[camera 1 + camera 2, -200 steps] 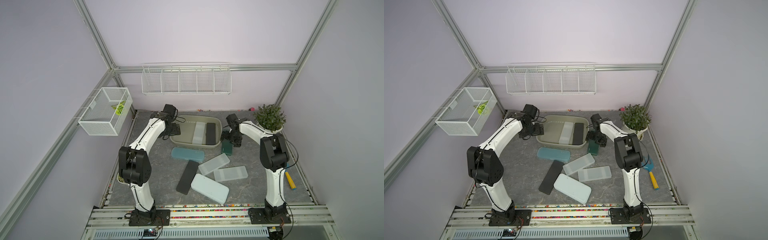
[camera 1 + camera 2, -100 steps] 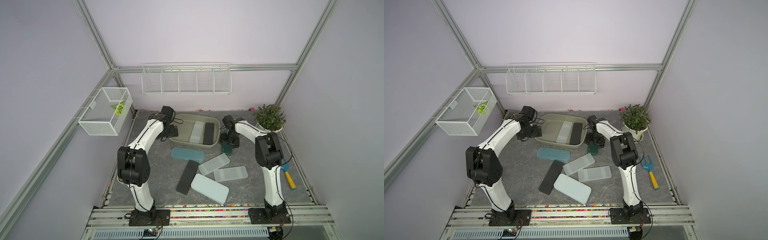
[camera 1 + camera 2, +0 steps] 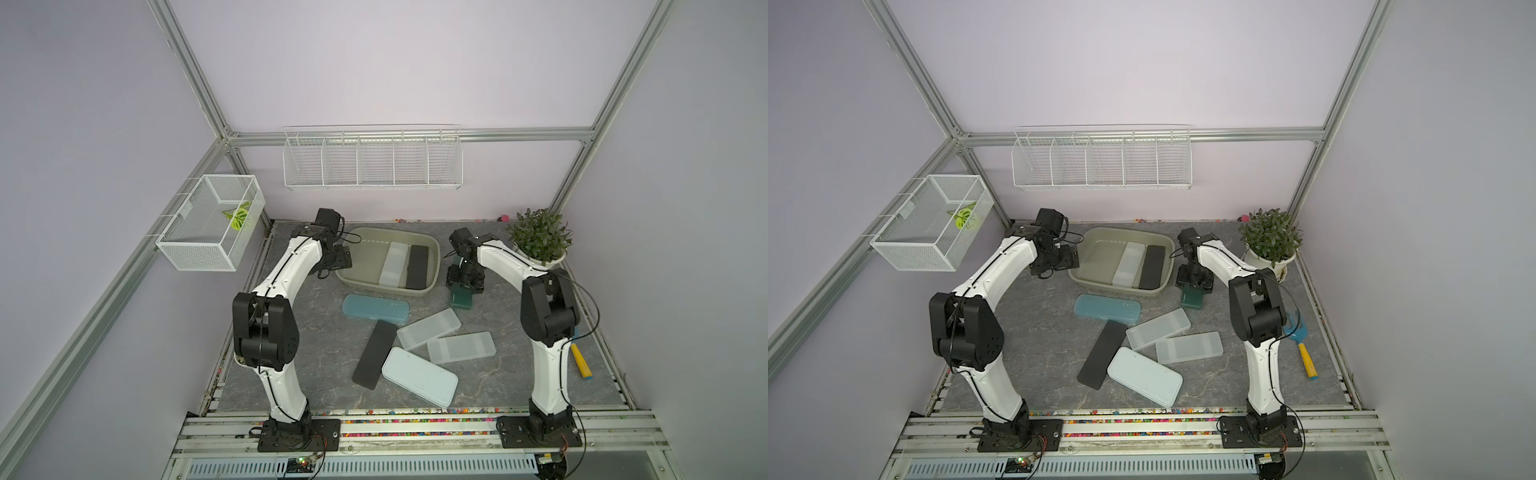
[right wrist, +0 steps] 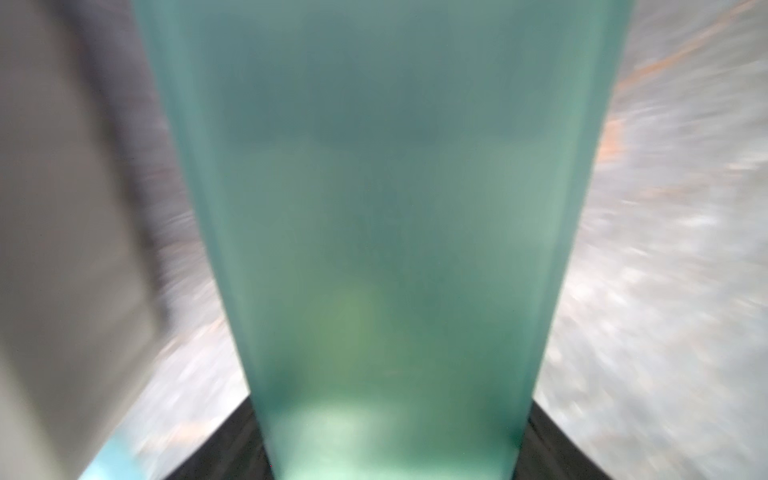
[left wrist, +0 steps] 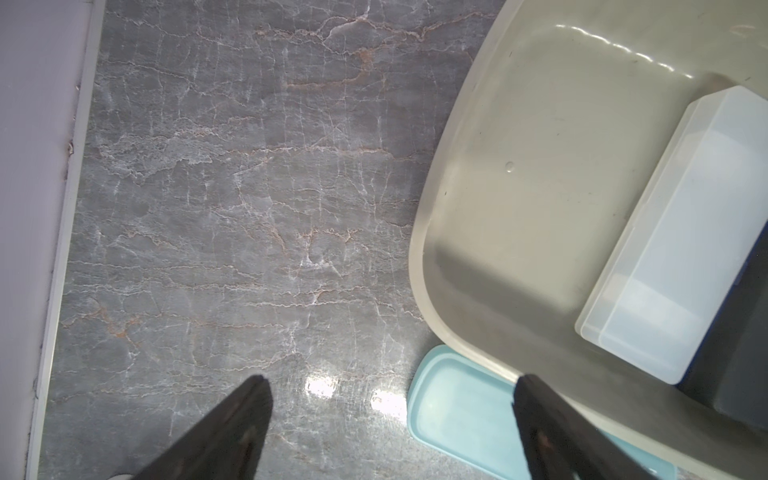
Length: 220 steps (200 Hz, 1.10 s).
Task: Put the pencil case into the storage box
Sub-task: Pick up the pencil case from the center of the board, then place the pencil case at the storage box.
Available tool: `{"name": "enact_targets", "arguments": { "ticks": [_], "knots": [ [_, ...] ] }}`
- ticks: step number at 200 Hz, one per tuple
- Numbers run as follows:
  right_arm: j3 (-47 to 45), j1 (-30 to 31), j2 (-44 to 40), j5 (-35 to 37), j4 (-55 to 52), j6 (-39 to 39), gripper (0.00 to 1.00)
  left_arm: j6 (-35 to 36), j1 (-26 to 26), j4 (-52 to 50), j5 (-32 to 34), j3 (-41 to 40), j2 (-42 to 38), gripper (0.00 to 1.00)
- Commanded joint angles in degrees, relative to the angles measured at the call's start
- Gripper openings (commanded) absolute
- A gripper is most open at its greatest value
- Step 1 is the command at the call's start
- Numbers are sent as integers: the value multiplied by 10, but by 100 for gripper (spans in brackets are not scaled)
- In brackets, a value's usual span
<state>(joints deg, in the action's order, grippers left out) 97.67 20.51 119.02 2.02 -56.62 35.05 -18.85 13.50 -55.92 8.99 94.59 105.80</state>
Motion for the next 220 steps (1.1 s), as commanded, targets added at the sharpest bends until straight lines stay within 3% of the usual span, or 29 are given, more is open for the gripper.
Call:
{"name": "enact_targets", "arguments": {
  "ticks": [1, 44, 113, 148, 220],
  "knots": [
    [27, 3, -62, 7, -30, -12, 59, -11, -9, 6, -9, 14, 5, 95],
    [115, 41, -52, -70, -22, -3, 58, -30, -24, 24, -29, 4, 9, 94],
    [403, 98, 166, -180, 19, 36, 59, -44, -36, 33, -39, -21, -19, 93],
    [468, 122, 241, -224, 116, 65, 59, -47, -40, 31, -35, -55, -61, 93],
    [564, 151, 369, -231, 222, 161, 61, -61, -41, 32, -33, -119, -118, 93]
  ]
}}
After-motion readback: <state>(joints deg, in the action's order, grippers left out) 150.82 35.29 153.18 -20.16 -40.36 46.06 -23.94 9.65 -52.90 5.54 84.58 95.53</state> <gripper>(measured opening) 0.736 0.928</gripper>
